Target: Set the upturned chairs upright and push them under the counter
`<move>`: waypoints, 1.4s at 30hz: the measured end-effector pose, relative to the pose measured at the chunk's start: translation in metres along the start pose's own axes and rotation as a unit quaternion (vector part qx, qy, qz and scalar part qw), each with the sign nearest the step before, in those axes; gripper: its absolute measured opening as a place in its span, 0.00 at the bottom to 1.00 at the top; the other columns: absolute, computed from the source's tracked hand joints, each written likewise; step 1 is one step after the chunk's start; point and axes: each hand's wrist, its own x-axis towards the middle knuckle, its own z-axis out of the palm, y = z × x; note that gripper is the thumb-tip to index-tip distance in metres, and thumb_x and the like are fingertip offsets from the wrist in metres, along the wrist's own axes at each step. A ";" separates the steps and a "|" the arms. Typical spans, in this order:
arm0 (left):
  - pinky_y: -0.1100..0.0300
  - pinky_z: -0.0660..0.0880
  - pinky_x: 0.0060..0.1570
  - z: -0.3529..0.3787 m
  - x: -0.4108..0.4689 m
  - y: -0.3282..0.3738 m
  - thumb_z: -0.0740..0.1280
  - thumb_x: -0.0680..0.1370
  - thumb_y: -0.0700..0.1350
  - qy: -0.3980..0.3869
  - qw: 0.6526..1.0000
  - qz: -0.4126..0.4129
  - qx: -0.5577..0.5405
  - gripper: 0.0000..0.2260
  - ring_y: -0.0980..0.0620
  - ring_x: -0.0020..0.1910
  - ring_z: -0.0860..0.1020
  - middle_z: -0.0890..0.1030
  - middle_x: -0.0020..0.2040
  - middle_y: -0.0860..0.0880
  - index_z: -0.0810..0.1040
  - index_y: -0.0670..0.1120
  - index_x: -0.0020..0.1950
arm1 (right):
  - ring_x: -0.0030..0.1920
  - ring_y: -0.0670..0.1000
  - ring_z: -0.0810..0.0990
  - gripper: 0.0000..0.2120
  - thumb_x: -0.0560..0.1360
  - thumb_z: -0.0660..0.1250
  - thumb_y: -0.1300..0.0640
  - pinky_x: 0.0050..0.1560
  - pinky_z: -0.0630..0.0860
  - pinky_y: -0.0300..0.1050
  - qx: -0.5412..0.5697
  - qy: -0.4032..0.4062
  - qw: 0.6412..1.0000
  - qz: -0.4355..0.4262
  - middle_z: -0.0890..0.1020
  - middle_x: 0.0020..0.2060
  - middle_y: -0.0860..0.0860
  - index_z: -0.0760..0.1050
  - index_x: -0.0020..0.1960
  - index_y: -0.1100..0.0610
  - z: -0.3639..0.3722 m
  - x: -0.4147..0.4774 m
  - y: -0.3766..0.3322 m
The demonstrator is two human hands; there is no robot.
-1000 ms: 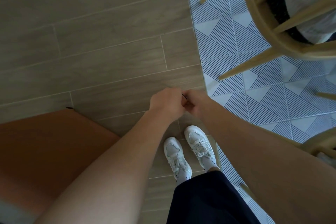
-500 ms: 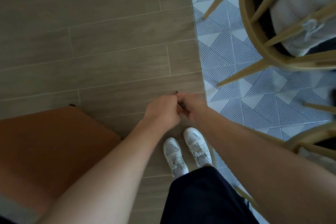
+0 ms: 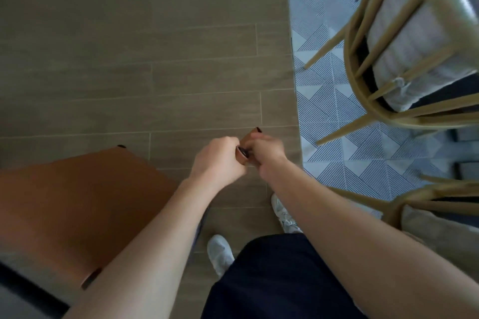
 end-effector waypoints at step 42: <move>0.60 0.72 0.30 -0.080 -0.426 -0.179 0.73 0.68 0.48 0.364 0.904 -0.176 -0.138 0.06 0.59 0.31 0.76 0.76 0.31 0.59 0.78 0.53 0.42 | 0.40 0.64 0.83 0.02 0.76 0.64 0.68 0.25 0.80 0.47 -0.322 -0.325 0.885 0.089 0.80 0.41 0.66 0.73 0.45 0.67 0.190 -0.344 0.101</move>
